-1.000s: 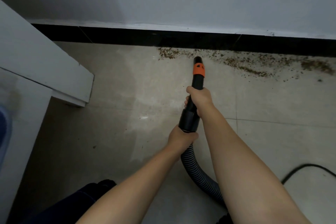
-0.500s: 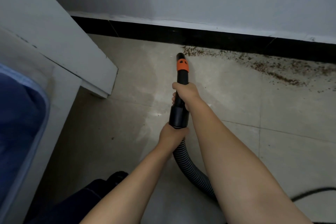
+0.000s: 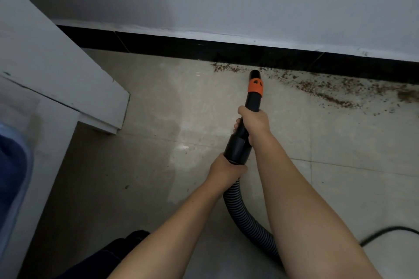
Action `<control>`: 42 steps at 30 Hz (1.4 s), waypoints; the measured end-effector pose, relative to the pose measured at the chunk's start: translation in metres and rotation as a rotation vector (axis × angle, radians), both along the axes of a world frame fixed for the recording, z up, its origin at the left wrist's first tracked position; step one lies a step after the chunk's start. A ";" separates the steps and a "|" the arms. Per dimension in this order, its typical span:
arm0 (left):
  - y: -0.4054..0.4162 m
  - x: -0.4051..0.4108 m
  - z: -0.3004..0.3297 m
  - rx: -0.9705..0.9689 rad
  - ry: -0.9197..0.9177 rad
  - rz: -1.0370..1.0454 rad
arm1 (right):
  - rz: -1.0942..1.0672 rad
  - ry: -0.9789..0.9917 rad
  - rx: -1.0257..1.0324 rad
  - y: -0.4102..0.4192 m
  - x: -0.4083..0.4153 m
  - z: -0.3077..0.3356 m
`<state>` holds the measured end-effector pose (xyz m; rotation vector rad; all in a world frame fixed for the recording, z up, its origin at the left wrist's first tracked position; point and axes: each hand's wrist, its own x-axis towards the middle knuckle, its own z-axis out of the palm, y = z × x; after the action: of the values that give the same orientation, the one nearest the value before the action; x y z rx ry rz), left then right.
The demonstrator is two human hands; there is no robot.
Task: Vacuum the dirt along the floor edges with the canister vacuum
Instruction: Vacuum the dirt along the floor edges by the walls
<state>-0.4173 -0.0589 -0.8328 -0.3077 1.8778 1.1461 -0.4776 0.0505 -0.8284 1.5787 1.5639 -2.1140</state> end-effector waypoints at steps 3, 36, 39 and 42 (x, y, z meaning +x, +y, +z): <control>-0.006 -0.003 -0.002 -0.014 -0.019 0.045 | 0.065 0.008 0.002 -0.011 -0.009 -0.001; 0.010 -0.013 -0.002 0.016 -0.013 -0.029 | -0.001 0.033 0.001 0.010 -0.009 0.002; 0.007 -0.018 -0.003 0.026 -0.028 -0.004 | 0.026 0.032 -0.009 0.006 -0.016 0.003; 0.001 -0.022 -0.001 0.038 -0.046 0.042 | 0.077 0.032 -0.015 -0.001 -0.025 0.003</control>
<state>-0.4393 -0.0574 -0.8339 -0.3511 1.8142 1.1923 -0.5026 0.0491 -0.8249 1.4620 1.5877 -2.1162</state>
